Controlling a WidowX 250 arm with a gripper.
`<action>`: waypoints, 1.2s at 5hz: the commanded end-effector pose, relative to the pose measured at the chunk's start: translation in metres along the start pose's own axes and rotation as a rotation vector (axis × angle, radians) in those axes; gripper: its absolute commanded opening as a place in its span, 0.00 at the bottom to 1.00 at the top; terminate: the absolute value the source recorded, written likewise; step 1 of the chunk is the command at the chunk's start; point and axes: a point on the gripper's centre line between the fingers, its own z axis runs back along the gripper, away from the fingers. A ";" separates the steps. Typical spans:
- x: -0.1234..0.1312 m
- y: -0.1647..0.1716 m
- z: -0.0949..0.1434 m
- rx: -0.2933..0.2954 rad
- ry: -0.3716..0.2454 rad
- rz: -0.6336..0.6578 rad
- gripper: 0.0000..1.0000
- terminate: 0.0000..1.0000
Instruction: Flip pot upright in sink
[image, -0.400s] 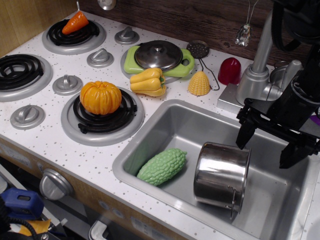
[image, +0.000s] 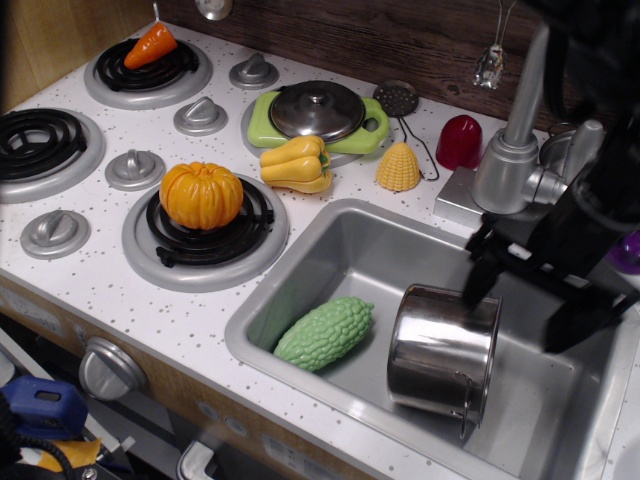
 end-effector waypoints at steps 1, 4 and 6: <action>0.007 -0.006 0.019 0.173 -0.055 -0.025 1.00 0.00; 0.007 0.002 0.015 0.342 -0.081 -0.069 1.00 0.00; 0.007 0.014 0.012 0.383 -0.110 -0.082 1.00 0.00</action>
